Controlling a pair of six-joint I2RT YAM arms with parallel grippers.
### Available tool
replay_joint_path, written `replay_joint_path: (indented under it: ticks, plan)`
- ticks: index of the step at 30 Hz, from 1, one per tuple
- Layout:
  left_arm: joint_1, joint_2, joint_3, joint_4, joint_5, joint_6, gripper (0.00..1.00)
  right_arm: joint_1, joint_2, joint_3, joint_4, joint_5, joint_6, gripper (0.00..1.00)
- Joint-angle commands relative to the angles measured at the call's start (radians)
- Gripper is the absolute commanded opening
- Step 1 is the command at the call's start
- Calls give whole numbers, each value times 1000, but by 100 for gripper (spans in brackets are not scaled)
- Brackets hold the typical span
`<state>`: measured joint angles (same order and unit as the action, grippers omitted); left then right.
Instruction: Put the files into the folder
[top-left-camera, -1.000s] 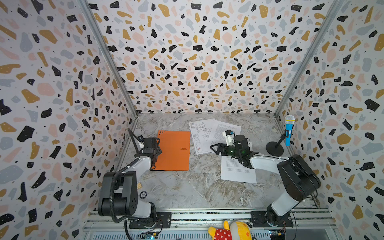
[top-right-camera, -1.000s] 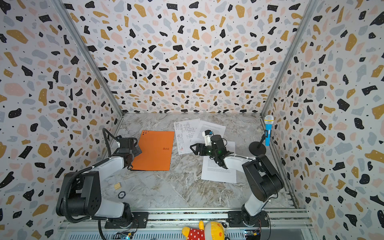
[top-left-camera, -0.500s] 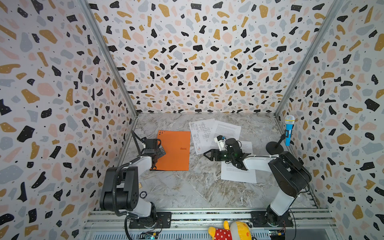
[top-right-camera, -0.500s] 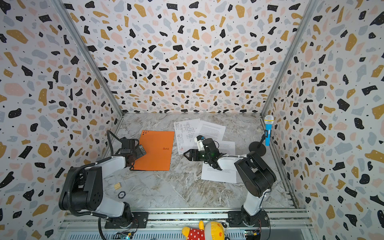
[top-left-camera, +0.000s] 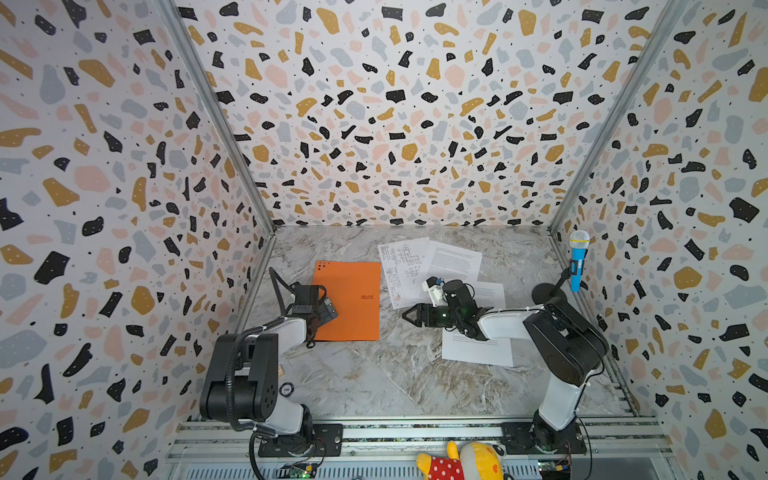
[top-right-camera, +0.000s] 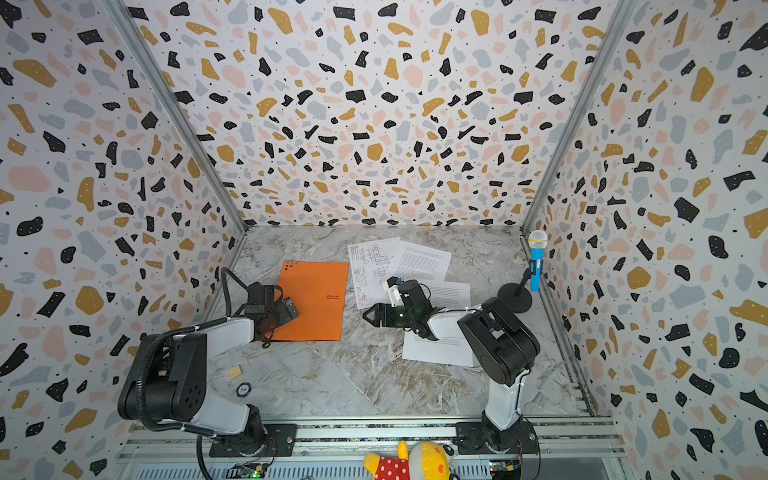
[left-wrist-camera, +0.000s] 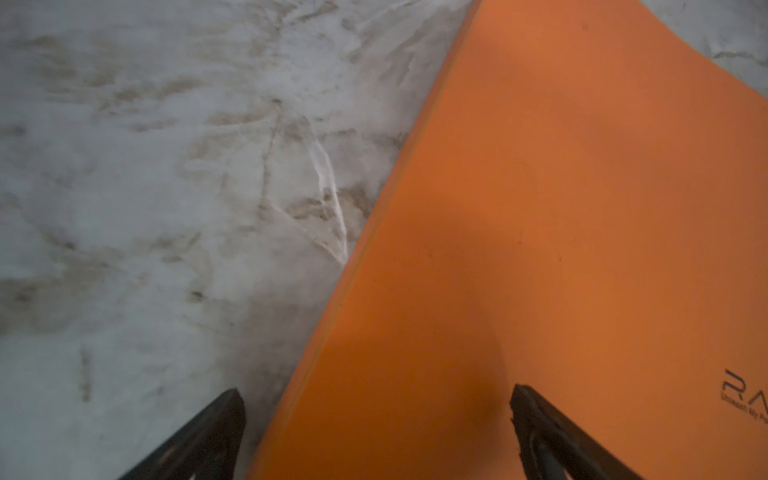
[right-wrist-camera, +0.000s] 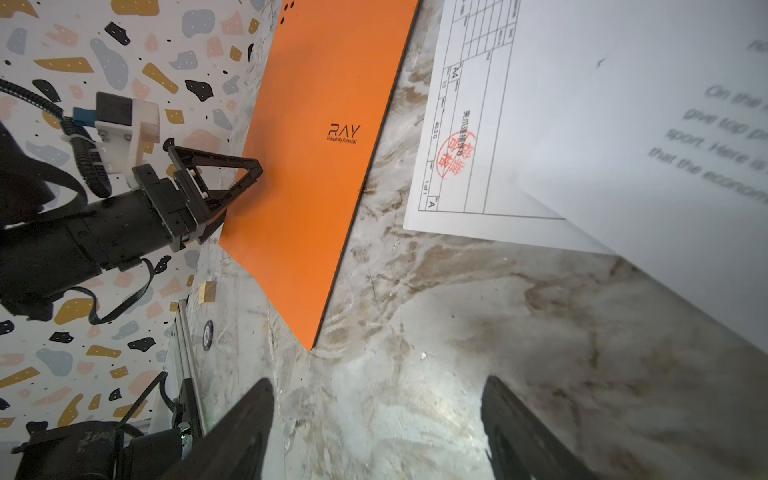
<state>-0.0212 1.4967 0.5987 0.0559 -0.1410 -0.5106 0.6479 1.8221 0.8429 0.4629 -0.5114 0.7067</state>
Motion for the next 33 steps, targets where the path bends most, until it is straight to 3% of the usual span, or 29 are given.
replay_joint_path:
  ticks: [1, 13, 21, 33]
  plan:
    - [-28, -24, -20, 33, 27, -6, 99, 10, 4, 40, -21, -18, 11, 78]
    - [-114, -87, -76, 65, 69, -48, 96, 31, 87, 151, -108, -1, -13, 73]
    - [-118, -178, -103, 50, 46, -66, 99, 62, 152, 247, -146, 13, -16, 72]
    - [-118, -114, -75, 43, 60, -55, 100, 72, 239, 362, -215, 8, -32, 71]
